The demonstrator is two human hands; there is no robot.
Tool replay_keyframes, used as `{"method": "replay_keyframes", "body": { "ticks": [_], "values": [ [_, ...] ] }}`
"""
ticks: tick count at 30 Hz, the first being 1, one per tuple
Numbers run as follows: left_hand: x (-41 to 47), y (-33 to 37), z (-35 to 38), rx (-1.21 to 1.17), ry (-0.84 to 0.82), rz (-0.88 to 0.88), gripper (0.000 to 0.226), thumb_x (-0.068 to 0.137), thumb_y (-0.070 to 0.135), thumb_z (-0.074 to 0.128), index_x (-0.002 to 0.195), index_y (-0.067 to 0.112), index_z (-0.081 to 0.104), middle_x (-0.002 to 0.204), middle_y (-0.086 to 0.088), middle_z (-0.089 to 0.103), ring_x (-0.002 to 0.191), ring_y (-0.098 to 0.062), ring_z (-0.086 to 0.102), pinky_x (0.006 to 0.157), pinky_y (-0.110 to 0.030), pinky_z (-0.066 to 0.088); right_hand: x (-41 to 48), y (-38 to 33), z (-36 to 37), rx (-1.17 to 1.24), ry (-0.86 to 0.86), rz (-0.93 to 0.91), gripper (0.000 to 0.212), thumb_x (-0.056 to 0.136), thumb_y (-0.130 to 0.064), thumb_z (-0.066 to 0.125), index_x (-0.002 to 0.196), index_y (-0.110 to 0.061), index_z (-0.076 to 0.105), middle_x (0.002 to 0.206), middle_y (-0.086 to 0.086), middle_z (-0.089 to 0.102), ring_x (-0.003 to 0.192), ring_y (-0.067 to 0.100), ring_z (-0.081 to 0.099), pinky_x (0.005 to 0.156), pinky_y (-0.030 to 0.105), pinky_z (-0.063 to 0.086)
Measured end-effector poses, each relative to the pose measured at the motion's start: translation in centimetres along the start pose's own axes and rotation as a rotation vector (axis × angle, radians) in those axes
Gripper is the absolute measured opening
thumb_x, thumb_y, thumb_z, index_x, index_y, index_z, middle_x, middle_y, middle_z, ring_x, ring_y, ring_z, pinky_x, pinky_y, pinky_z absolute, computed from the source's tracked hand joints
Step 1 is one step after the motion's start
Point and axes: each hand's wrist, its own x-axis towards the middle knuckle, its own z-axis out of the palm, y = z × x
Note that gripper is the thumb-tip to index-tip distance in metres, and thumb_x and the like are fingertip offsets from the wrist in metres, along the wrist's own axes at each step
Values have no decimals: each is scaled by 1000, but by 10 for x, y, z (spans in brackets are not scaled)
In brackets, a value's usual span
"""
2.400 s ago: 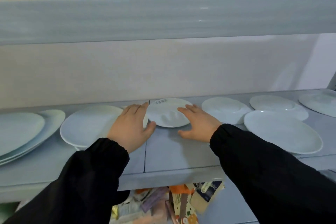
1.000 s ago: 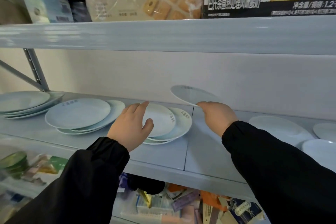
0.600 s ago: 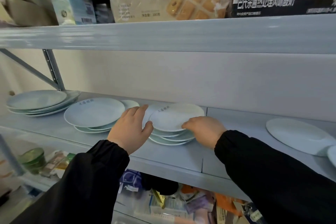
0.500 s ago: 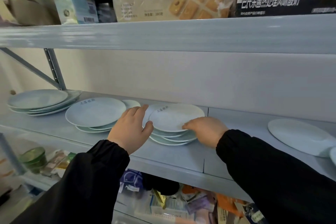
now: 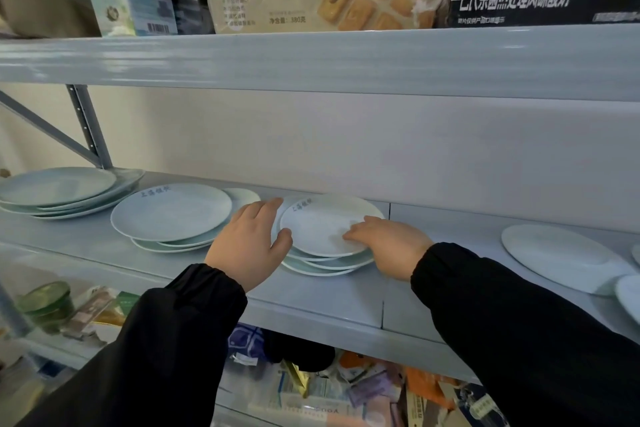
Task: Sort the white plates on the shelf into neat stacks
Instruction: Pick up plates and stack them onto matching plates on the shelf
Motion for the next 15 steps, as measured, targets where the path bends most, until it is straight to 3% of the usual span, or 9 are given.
{"method": "replay_keyframes", "body": {
  "ticks": [5, 11, 15],
  "values": [
    [4, 5, 5, -7, 5, 17, 55, 99, 33, 47, 149, 13, 35, 144, -4, 48, 135, -22, 36, 107, -30, 31, 1, 3, -1, 77, 35, 48, 76, 90, -4, 38, 155, -37, 20, 166, -3, 11, 152, 23, 3, 122, 33, 11],
    [11, 10, 12, -17, -28, 44, 59, 98, 43, 38, 151, 17, 33, 145, -1, 46, 137, -20, 34, 109, -31, 31, -8, 8, -5, 111, 90, 122, 69, 93, -49, 47, 155, -42, 17, 166, -2, 8, 153, 22, 0, 121, 33, 13],
    [20, 18, 20, -23, -64, 92, 60, 97, 45, 39, 150, 18, 35, 145, -1, 47, 136, -19, 35, 112, -32, 30, -18, 15, -4, 117, 107, 181, 73, 89, -61, 48, 154, -41, 20, 165, 0, 12, 153, 21, 3, 122, 34, 14]
  ]
}}
